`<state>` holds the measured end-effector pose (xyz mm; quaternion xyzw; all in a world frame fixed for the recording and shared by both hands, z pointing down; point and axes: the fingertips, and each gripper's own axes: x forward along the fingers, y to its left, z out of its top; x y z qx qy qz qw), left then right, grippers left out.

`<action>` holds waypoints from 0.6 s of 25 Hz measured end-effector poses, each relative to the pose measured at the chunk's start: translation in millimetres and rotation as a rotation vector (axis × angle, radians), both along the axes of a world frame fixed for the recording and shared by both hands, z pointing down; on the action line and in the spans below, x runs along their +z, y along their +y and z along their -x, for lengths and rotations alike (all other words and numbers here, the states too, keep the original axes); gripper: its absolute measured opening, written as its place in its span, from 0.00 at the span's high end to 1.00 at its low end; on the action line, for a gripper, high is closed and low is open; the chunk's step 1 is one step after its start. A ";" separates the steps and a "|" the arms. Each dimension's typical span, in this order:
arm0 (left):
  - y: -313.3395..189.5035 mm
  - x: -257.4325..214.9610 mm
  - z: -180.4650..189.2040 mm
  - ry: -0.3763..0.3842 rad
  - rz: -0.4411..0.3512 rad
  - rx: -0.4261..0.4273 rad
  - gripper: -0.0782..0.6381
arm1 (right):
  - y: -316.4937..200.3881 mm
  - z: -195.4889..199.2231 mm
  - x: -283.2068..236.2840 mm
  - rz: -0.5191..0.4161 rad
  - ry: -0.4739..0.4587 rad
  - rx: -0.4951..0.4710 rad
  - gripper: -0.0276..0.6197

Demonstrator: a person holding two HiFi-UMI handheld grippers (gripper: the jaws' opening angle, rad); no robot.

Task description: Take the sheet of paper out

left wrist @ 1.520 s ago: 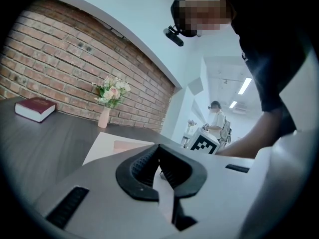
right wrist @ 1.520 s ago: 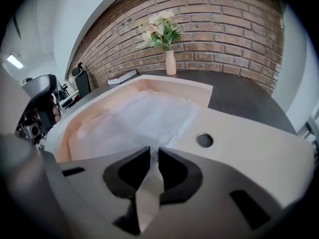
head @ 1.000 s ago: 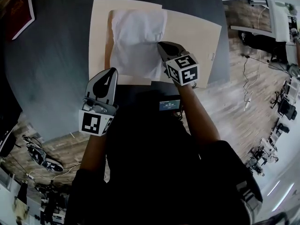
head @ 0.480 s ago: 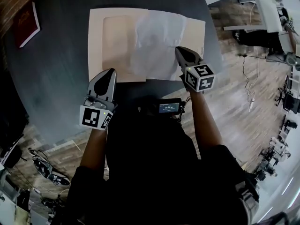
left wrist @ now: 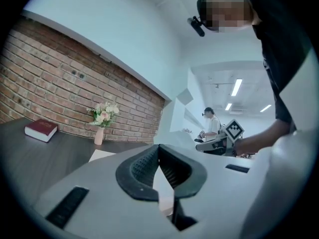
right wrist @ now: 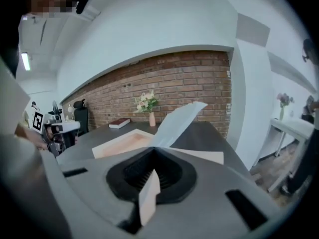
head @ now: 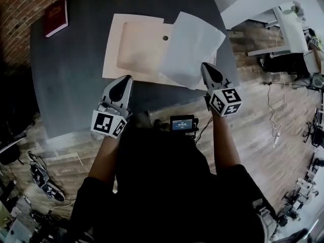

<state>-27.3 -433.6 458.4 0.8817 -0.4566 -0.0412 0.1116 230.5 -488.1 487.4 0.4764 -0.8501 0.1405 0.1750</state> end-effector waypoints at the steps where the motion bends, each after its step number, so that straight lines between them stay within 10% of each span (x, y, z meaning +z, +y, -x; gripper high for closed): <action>1: 9.9 -6.1 -2.0 0.000 -0.010 -0.013 0.90 | 10.0 -1.1 -9.2 -0.022 -0.026 -0.009 0.95; 15: 182.4 -74.9 -31.4 -0.034 -0.123 -0.124 0.90 | 169.6 -1.1 -86.6 -0.181 -0.199 -0.193 0.95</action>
